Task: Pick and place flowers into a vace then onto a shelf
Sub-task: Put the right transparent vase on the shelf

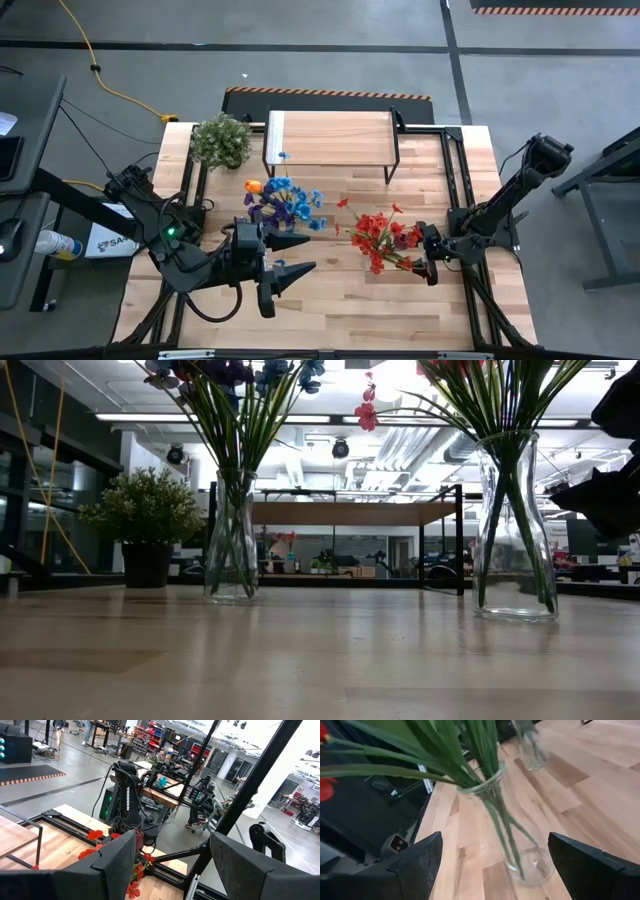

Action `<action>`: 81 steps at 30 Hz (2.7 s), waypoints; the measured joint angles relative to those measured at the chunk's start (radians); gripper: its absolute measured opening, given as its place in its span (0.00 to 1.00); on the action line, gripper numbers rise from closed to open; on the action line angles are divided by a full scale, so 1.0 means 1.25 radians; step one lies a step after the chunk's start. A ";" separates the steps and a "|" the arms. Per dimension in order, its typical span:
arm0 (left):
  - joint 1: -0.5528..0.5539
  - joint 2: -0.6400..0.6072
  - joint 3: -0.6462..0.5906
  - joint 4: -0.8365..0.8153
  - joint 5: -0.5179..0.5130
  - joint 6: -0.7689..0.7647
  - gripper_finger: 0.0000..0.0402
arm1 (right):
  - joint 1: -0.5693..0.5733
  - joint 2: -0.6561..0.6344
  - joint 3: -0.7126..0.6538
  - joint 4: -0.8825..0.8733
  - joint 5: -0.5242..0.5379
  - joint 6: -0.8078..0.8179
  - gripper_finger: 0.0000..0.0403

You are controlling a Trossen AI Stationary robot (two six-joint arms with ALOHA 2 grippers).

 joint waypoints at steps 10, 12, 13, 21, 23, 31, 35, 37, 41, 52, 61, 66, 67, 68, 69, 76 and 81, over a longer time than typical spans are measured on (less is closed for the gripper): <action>0.000 0.000 0.000 0.000 0.003 0.000 0.71 | -0.012 0.015 0.044 -0.028 -0.037 -0.118 0.86; 0.000 0.000 0.000 0.000 0.003 0.000 0.71 | -0.014 0.031 0.058 -0.045 -0.022 -0.141 0.86; 0.000 0.000 0.000 0.000 0.003 0.000 0.71 | -0.019 0.041 0.064 -0.046 -0.015 -0.147 0.87; 0.000 0.000 0.000 0.000 0.003 0.000 0.71 | -0.080 0.152 0.089 -0.038 -0.030 -0.143 0.87; 0.000 0.000 0.000 0.000 0.002 0.000 0.71 | -0.092 0.173 0.096 -0.024 -0.031 -0.147 0.86; 0.000 0.000 0.000 -0.003 0.002 0.001 0.71 | -0.140 0.236 0.141 -0.005 -0.080 -0.193 0.87; 0.000 0.000 0.000 -0.004 0.002 0.001 0.71 | -0.160 0.272 0.153 0.014 -0.077 -0.199 0.87; 0.000 0.000 0.000 -0.004 0.002 0.001 0.71 | -0.166 0.285 0.163 0.021 -0.078 -0.200 0.87; 0.000 0.000 0.000 -0.005 0.007 0.001 0.71 | -0.176 0.302 0.174 0.027 -0.079 -0.202 0.87; 0.000 0.000 0.000 -0.006 0.009 0.001 0.71 | -0.180 0.314 0.175 0.074 -0.052 -0.207 0.82; 0.000 0.000 0.000 -0.007 0.009 0.001 0.71 | -0.180 0.314 0.175 0.075 -0.049 -0.215 0.71; 0.000 0.000 0.000 -0.008 0.010 0.000 0.71 | -0.180 0.314 0.175 0.075 -0.049 -0.215 0.61; 0.000 0.000 0.000 -0.008 0.010 0.000 0.71 | -0.180 0.314 0.175 0.075 -0.049 -0.216 0.58; 0.000 0.000 0.000 -0.008 0.010 0.001 0.71 | -0.180 0.314 0.175 0.075 -0.049 -0.218 0.56; 0.000 0.000 0.000 -0.008 0.010 0.000 0.71 | -0.180 0.314 0.175 0.075 -0.049 -0.218 0.53; 0.000 0.000 0.000 -0.008 0.010 0.000 0.71 | -0.179 0.314 0.175 0.076 -0.046 -0.226 0.41; 0.000 0.000 0.000 -0.008 0.010 0.000 0.71 | -0.179 0.314 0.174 0.082 -0.043 -0.235 0.41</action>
